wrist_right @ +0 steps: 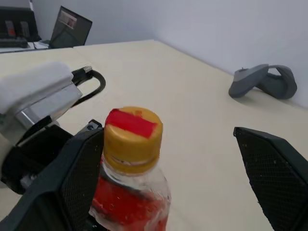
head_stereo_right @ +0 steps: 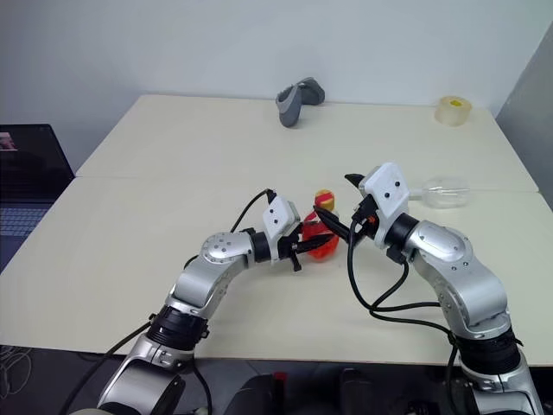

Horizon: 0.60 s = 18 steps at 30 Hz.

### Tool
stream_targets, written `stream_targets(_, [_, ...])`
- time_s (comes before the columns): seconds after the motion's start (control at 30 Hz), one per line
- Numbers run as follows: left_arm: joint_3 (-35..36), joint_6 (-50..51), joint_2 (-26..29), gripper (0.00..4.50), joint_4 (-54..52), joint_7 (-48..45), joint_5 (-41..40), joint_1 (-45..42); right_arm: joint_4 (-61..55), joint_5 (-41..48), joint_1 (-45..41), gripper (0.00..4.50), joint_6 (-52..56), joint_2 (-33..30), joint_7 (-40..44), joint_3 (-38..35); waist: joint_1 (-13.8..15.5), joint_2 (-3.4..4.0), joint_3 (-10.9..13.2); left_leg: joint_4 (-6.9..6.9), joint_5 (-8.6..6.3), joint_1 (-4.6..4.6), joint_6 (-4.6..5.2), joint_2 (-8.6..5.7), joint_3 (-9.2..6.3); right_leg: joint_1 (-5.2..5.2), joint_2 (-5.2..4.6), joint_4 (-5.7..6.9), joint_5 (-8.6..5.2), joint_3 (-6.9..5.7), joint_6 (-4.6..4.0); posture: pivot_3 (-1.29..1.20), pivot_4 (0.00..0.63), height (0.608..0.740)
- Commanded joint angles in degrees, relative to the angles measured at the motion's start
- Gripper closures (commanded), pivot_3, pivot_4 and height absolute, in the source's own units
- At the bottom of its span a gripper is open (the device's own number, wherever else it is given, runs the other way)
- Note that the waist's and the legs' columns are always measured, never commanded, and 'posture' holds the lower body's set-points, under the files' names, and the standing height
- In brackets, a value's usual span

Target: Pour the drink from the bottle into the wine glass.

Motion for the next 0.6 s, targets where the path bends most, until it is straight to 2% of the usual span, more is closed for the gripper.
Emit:
stream_targets(0.03, [0.48,-0.98,-0.35,3.55,-3.21,-0.22,-0.65,-0.20,-1.09,1.26,-0.28,0.00,-0.03,-0.25,-0.17,-3.93,0.00,0.00,0.00,0.00,0.00,0.00,0.00,0.00,-0.01,0.00,0.00,0.01,0.00,-0.01,0.00,0.00,0.150,0.740])
stream_targets(0.27, [0.48,-1.16,-0.22,3.55,-2.97,-0.46,-0.64,-0.01,-3.77,8.37,1.94,0.00,4.17,-1.54,1.60,-8.64,-0.01,0.00,0.00,0.00,0.01,0.00,0.02,0.00,-0.01,0.00,0.00,0.02,0.00,-0.01,0.00,0.00,0.150,0.740])
stream_targets(0.6, [0.61,-1.20,-0.16,3.55,-2.83,-0.49,-0.66,-0.02,-7.49,13.40,4.46,0.00,8.44,-7.01,6.37,-8.51,-0.01,0.00,0.00,-0.01,0.01,-0.01,0.03,0.00,-0.01,0.01,0.01,0.01,0.00,-0.02,0.00,0.00,0.150,0.740])
